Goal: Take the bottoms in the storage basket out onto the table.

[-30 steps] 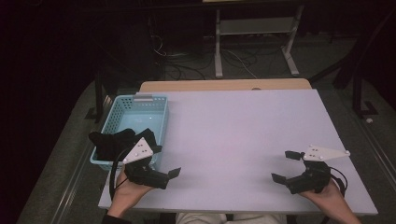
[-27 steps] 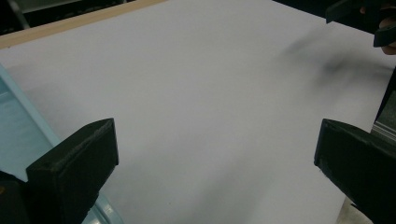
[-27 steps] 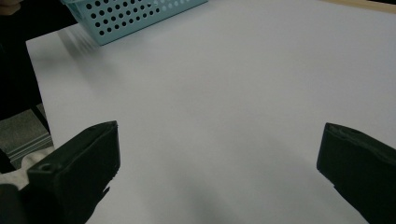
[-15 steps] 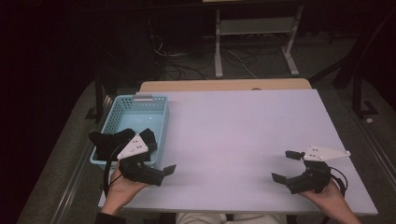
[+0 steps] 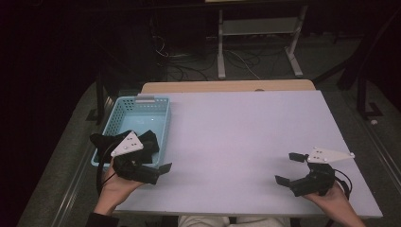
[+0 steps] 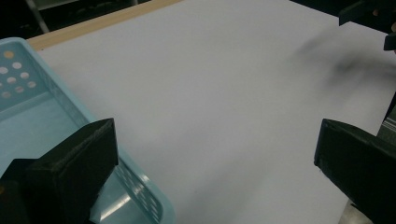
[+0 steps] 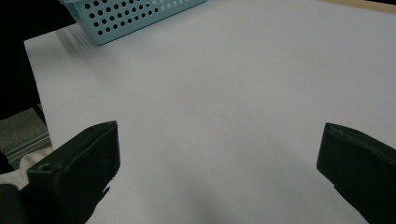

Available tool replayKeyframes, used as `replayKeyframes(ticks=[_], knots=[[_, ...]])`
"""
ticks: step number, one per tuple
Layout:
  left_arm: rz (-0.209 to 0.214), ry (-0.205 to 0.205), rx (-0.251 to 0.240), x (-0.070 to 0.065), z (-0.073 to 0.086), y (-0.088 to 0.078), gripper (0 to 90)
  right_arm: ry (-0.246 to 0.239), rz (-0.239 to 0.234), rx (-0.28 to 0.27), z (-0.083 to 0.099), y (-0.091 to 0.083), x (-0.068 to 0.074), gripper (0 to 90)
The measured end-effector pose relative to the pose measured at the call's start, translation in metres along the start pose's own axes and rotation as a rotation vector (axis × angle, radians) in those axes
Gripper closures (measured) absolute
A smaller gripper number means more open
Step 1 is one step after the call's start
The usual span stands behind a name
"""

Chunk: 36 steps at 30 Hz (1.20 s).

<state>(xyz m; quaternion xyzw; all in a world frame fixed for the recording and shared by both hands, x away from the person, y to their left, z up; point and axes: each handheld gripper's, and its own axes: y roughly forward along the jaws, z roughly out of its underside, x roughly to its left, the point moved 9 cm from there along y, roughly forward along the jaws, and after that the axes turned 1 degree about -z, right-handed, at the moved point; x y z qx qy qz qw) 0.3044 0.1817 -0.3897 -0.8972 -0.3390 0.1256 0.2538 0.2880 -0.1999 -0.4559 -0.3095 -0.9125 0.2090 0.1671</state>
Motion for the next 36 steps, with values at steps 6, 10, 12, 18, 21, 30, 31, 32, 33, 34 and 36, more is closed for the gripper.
replayKeyframes(ticks=[6,10,12,18,21,30,31,32,33,34,36], knots=[[-0.013,-0.012,0.007,0.006,0.0,-0.004,0.0,-0.003,-0.001,0.003,0.0,0.0,0.0,0.0],[-0.02,-0.017,0.013,0.01,-0.001,-0.007,0.0,-0.003,-0.002,0.003,0.0,0.001,0.0,0.0],[-0.022,-0.023,0.015,0.011,-0.001,-0.008,0.0,-0.003,-0.002,0.003,0.0,0.0,0.0,0.0],[-0.026,-0.022,0.033,0.015,-0.004,-0.012,0.0,-0.003,-0.002,0.003,0.0,0.001,0.0,0.0],[-0.034,-0.021,0.04,0.018,-0.005,-0.014,0.0,-0.003,-0.002,0.003,0.0,0.001,0.0,0.0],[-0.061,-0.041,0.045,0.03,-0.007,-0.023,0.0,-0.004,-0.004,0.005,0.0,0.001,0.0,0.0],[-0.062,-0.042,0.046,0.031,-0.007,-0.025,0.0,-0.003,-0.005,0.004,0.0,0.001,0.0,0.0],[-0.063,-0.042,0.048,0.032,-0.008,-0.026,0.0,-0.003,-0.005,0.004,0.0,0.001,0.0,0.0],[-0.066,-0.04,0.054,0.033,-0.008,-0.028,0.0,-0.003,-0.003,0.004,0.0,0.001,0.0,0.0],[-0.07,-0.041,0.058,0.034,-0.008,-0.029,0.0,-0.003,-0.003,0.004,0.0,0.001,0.0,0.0],[-0.073,-0.04,0.065,0.036,-0.007,-0.03,0.0,-0.001,-0.001,0.001,0.0,0.001,-0.001,0.0]])
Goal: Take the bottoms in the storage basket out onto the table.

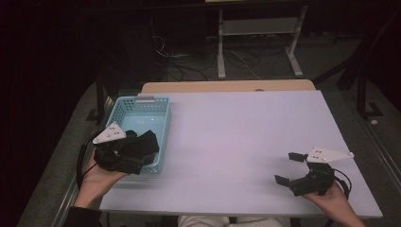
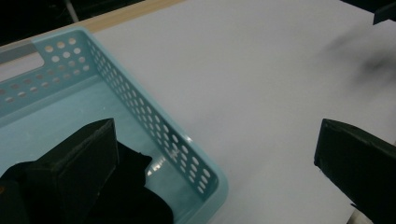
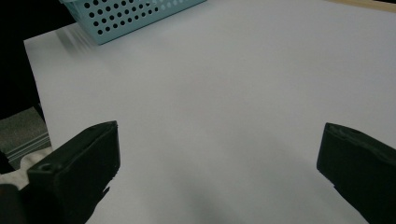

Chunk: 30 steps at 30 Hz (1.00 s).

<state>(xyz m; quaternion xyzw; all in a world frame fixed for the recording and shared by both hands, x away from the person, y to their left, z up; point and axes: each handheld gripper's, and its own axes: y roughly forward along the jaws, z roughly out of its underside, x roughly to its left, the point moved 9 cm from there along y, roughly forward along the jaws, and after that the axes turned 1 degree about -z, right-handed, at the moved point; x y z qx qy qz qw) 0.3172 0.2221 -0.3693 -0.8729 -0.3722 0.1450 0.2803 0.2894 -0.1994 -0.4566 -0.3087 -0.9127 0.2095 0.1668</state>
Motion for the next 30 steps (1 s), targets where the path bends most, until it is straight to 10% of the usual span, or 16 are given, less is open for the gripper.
replayKeyframes(ticks=[30], knots=[[-0.106,-0.073,0.011,0.069,-0.014,-0.037,0.0,0.007,0.006,0.001,0.0,0.001,-0.002,0.0]])
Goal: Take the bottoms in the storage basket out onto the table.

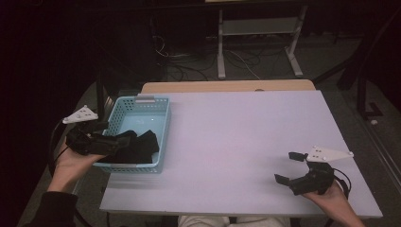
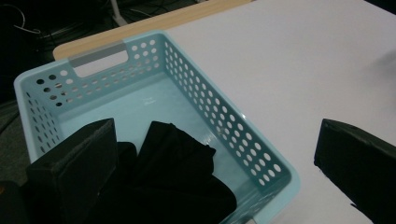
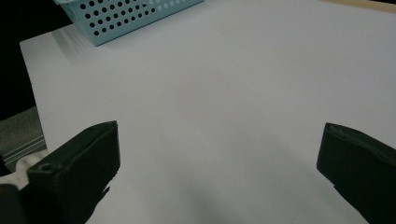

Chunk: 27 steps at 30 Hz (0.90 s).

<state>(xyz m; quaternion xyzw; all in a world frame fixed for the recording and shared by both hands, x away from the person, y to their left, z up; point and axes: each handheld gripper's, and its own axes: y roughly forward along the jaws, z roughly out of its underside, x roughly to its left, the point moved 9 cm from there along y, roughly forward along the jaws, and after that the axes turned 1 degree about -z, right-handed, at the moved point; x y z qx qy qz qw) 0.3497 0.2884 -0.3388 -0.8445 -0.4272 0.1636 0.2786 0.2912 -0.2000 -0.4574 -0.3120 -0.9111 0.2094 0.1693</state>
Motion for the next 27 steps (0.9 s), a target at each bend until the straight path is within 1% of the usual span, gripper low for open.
replayKeyframes(ticks=[6,10,11,12,14,16,17,20,21,22,25,27], knots=[[-0.004,-0.001,0.006,0.007,-0.003,-0.002,0.0,-0.002,0.002,0.0,0.0,0.0,0.0,0.0],[-0.017,-0.026,0.017,0.019,-0.004,0.0,0.0,-0.003,0.002,0.001,0.0,0.0,-0.001,0.0],[-0.017,-0.026,0.017,0.019,-0.004,0.0,0.0,-0.003,0.002,0.001,0.0,0.0,-0.001,0.0],[-0.023,-0.039,0.018,0.025,-0.003,0.001,0.0,-0.004,0.002,0.001,0.0,0.001,0.0,0.0],[-0.029,-0.056,0.015,0.03,-0.001,0.003,0.0,-0.002,0.002,0.0,0.0,0.0,0.0,0.0],[-0.028,-0.06,0.015,0.032,0.0,0.003,0.0,-0.002,0.003,0.0,0.0,0.0,-0.001,0.0],[-0.035,-0.074,0.016,0.036,0.003,0.005,0.0,-0.002,0.003,0.0,0.0,0.0,-0.001,0.0],[-0.043,-0.083,0.018,0.04,0.006,0.007,0.0,-0.002,0.002,0.0,0.0,0.001,-0.001,0.0],[-0.048,-0.097,0.018,0.044,0.008,0.008,0.0,-0.004,0.002,0.003,0.0,0.001,0.0,0.0],[-0.048,-0.097,0.018,0.044,0.008,0.008,0.0,-0.004,0.002,0.006,0.0,0.001,0.0,0.0],[-0.06,-0.121,0.018,0.052,0.014,0.009,0.0,-0.004,0.002,0.005,0.0,0.001,0.0,0.0],[-0.063,-0.127,0.015,0.054,0.015,0.009,0.0,-0.004,0.002,0.006,0.0,0.001,-0.001,0.0]])
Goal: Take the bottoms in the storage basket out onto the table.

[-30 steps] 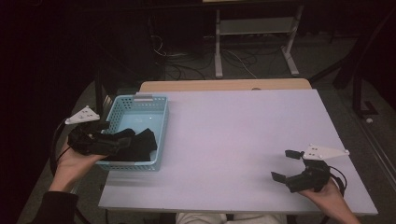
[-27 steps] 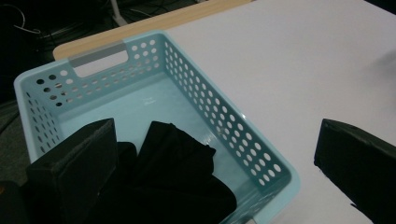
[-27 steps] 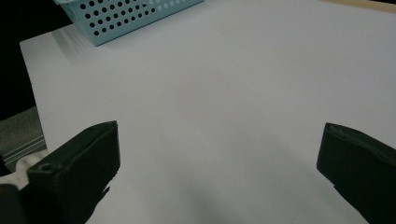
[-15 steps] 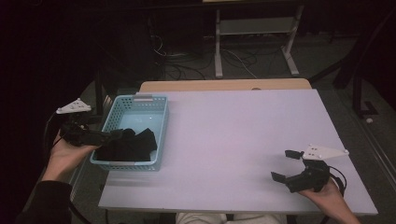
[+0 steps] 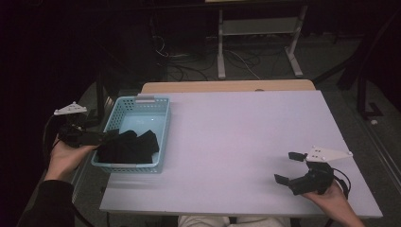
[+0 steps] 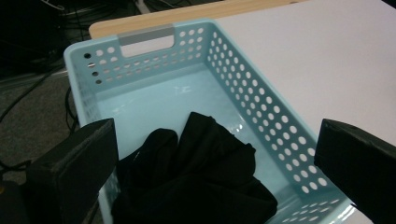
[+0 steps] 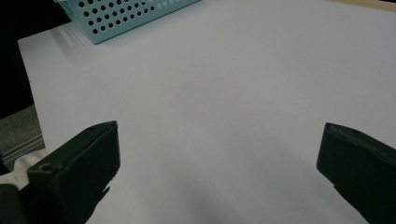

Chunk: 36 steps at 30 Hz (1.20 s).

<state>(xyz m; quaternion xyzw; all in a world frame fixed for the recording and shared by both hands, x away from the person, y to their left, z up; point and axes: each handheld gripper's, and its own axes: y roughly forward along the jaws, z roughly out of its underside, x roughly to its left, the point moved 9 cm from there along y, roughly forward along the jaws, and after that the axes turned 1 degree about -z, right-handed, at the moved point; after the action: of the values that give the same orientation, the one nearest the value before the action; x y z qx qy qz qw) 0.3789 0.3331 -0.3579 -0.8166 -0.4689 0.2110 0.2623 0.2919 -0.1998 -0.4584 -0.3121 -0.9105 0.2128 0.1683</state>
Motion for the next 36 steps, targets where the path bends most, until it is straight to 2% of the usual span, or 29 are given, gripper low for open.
replayKeyframes(ticks=[5,11,21,28,36], knots=[[-0.011,-0.02,0.004,0.011,0.008,0.002,0.0,0.002,0.0,0.001,0.0,0.001,0.0,0.0],[-0.013,-0.039,0.016,0.018,0.017,0.006,0.0,0.001,0.0,0.003,0.0,0.001,0.0,0.0],[0.004,-0.04,0.047,0.018,0.025,0.013,0.0,-0.002,-0.003,0.006,0.0,0.002,0.001,0.0],[0.023,-0.032,0.096,0.015,0.036,0.021,0.0,-0.003,-0.006,0.014,0.001,0.003,0.002,0.0],[0.035,-0.037,0.104,0.014,0.045,0.026,0.0,-0.001,-0.004,0.014,0.002,0.003,0.002,0.0]])
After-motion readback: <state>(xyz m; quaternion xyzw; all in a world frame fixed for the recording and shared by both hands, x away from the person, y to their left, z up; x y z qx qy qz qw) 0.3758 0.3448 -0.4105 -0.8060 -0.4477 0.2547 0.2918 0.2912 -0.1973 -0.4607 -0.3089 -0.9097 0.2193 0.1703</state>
